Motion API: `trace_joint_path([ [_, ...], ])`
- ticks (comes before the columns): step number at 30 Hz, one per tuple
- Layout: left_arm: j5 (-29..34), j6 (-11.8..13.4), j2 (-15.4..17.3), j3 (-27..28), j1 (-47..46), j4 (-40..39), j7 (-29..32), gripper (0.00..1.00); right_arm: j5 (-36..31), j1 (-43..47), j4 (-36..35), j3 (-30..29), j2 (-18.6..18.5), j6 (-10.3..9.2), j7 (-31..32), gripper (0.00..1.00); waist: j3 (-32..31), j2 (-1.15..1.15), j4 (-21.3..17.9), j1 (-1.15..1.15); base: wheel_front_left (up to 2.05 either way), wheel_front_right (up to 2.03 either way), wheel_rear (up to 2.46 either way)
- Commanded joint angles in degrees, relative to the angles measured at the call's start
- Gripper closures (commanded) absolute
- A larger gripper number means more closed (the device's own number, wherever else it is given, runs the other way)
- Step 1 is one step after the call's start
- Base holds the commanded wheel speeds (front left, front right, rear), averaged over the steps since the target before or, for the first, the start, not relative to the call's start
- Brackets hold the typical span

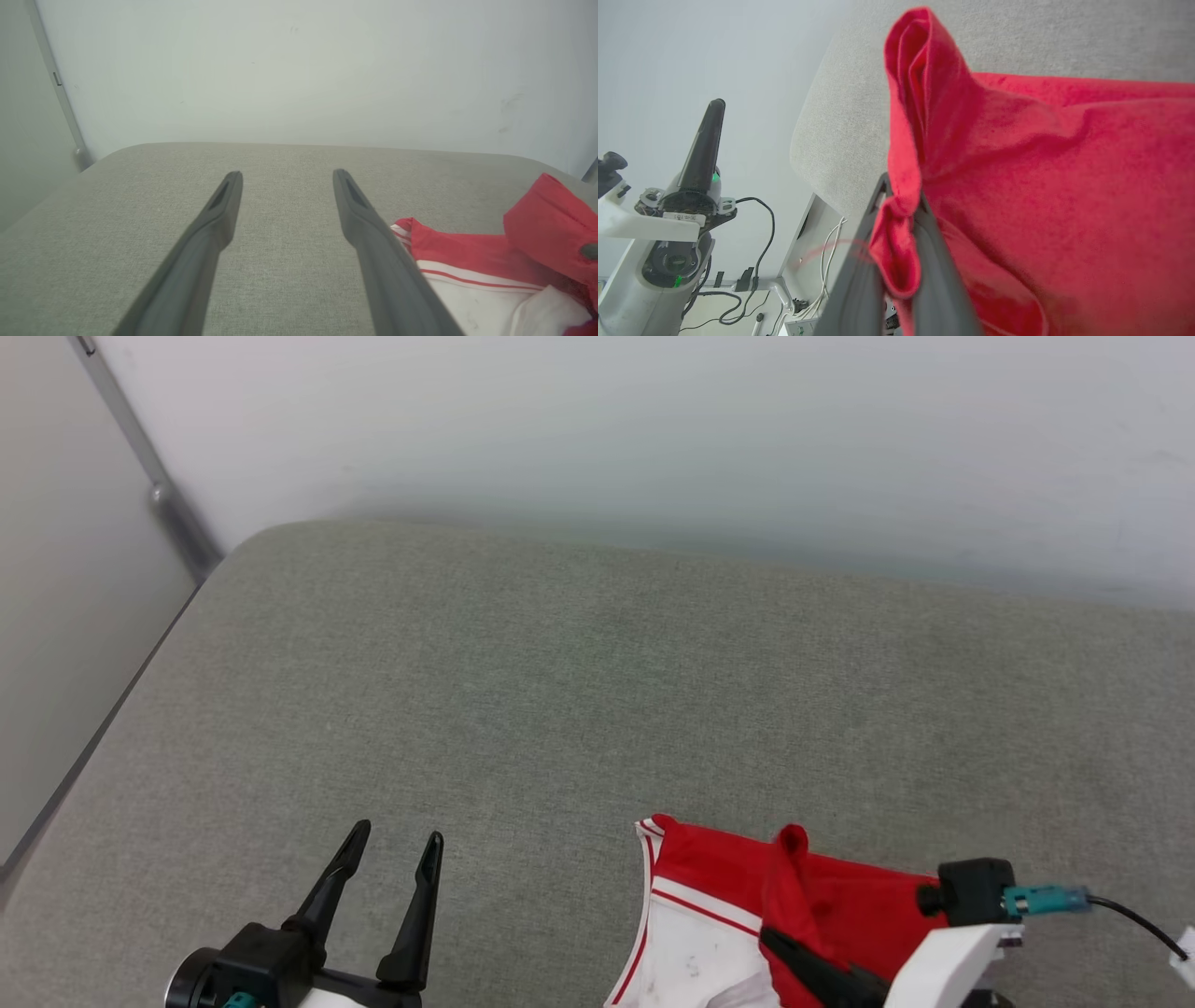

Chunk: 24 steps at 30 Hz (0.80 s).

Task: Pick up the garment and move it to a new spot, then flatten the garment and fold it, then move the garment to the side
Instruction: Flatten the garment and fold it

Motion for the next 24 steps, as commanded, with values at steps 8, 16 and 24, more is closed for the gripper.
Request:
trace_joint_path([
  [8,0.3,-0.1,-0.5,-0.2,-1.2,0.2,-0.2,0.0,2.3,-7.5,11.2,3.9,0.2,0.0,-7.3,1.0,1.2,0.0,1.7,0.0,0.0,0.0,0.0],
  [16,0.4,-0.1,-1.1,-0.1,-1.1,0.6,-0.2,0.0,3.6,-11.4,19.3,9.0,0.3,0.01,-11.4,0.0,1.4,0.0,2.1,0.0,0.0,0.0,0.0],
  [24,-0.1,-0.1,-0.5,1.4,-0.9,0.5,-0.2,0.0,3.7,-14.0,18.3,10.4,0.2,0.0,-11.7,0.0,0.4,0.0,0.0,0.0,0.0,0.0,0.0],
])
